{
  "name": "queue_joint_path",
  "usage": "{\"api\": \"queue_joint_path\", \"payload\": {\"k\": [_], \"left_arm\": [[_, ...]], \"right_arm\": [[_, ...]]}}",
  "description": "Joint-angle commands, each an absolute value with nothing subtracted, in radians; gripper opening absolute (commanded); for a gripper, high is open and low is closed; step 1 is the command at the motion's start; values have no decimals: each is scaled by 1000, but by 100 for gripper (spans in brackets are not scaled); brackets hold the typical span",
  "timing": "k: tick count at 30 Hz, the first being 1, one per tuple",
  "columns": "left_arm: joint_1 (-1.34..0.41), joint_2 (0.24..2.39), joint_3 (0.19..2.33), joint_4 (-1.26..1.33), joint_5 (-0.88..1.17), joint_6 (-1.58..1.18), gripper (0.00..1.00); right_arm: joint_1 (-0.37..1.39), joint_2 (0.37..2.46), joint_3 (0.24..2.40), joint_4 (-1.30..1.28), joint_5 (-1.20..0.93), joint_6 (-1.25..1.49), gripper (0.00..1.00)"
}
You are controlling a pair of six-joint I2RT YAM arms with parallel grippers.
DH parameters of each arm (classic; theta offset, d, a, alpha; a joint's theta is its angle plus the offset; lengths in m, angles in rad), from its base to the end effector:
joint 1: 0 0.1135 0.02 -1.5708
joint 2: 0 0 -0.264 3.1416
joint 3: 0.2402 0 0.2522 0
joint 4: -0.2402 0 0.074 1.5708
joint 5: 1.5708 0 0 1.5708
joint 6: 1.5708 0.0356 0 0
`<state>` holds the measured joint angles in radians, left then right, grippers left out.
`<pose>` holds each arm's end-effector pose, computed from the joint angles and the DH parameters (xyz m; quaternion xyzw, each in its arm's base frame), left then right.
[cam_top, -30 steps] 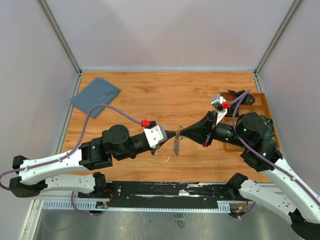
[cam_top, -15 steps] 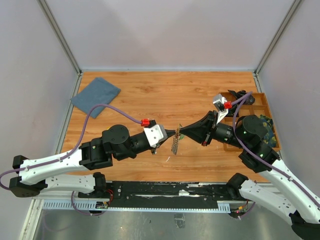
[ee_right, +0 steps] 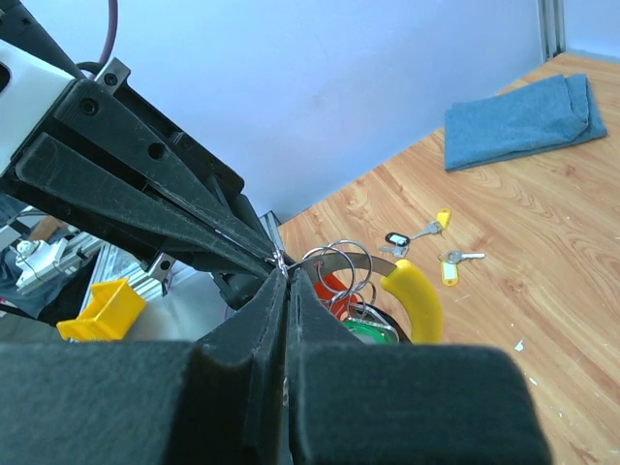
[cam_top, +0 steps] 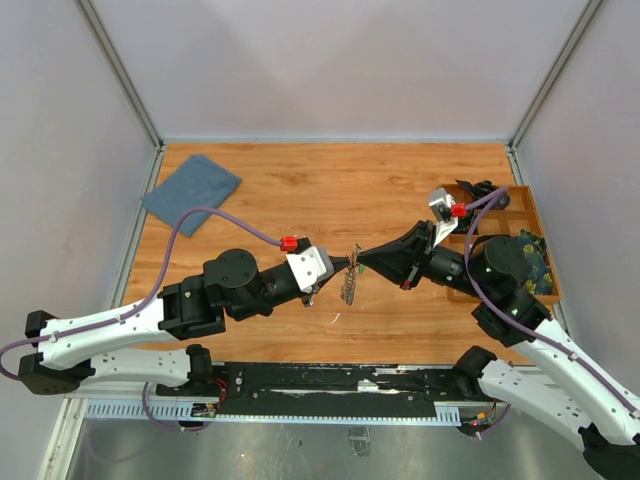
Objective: Put the keys on the keyring
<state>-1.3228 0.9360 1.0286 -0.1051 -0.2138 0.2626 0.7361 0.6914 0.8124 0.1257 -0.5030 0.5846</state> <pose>0.0590 -0.2023 0.4071 0.4513 0.5500 -0.2878 0.6412 0.1030 0.1165 0.3966 -0.2408 0.5788 0.5894 0.5095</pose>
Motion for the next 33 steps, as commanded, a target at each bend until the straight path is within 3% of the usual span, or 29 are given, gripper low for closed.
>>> {"api": "queue_joint_path", "payload": {"k": [1,23,29,33], "left_arm": [[-1339,935,1048,-64,-153,249,0],[-1342,951,1028,-14,-118,226,1],[-1342,935,1017,-6,-141,225,6],[-1342,930,1015,2,-137,223,16]], "right_arm": [[752,684,784,293,-417,623,0],[752,705,752,416,-423,694,1],[752,678,732,437,-418,677,1],[752,673,726,464,-431,673,0]]}}
